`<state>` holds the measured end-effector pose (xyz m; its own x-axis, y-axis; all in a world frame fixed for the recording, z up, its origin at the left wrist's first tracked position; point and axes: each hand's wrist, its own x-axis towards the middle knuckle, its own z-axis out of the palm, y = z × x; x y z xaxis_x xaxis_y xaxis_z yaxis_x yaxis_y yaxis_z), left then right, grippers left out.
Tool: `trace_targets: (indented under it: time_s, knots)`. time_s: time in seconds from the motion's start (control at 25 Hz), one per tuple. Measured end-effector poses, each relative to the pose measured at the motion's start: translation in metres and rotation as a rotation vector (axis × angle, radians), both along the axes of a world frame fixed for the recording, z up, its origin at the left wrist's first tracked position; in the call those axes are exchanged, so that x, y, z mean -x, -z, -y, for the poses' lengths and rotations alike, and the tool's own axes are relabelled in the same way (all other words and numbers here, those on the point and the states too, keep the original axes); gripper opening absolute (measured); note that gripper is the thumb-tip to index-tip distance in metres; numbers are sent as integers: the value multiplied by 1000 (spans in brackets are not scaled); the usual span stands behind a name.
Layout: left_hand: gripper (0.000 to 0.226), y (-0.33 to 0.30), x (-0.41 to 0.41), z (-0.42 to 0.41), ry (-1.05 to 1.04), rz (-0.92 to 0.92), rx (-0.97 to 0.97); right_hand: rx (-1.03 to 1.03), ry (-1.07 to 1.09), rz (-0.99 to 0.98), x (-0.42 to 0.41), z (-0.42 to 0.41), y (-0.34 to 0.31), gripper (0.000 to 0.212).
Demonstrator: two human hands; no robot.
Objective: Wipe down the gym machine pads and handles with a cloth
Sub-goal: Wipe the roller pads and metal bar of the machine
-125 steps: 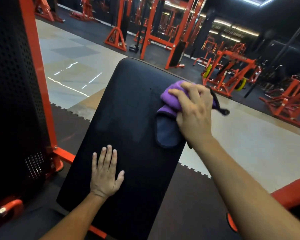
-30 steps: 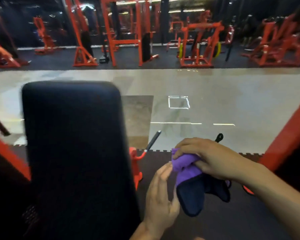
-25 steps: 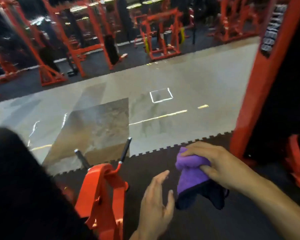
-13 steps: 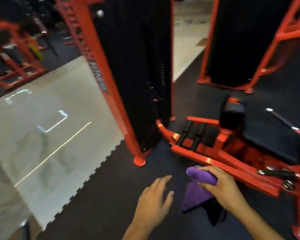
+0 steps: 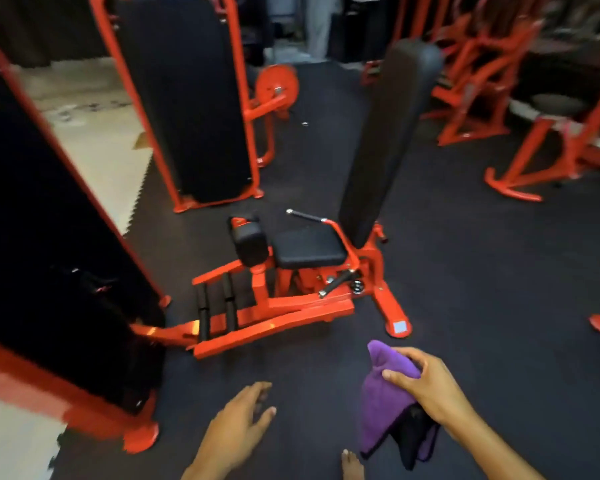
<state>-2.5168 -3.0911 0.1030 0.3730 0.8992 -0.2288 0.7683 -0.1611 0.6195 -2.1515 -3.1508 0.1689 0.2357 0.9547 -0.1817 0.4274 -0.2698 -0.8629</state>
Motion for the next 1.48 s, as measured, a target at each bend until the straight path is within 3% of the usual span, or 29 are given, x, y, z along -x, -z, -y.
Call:
trace_targets:
  time_s: [0.24,0.68,1.16,1.48]
  knots:
    - [31,-7,-100,-20,317,-15,44,-3,326,14,-57,90,0,29]
    - [36,-21,-408,-10,933,-34,10,-48,954,-125,-194,230,9,37]
    - [37,15,-596,7,1432,-54,130,78,1429,-50,-221,273,42,25]
    - [29,18,-713,14,1931,-156,69,137,1803,22,-193,251,41,30]
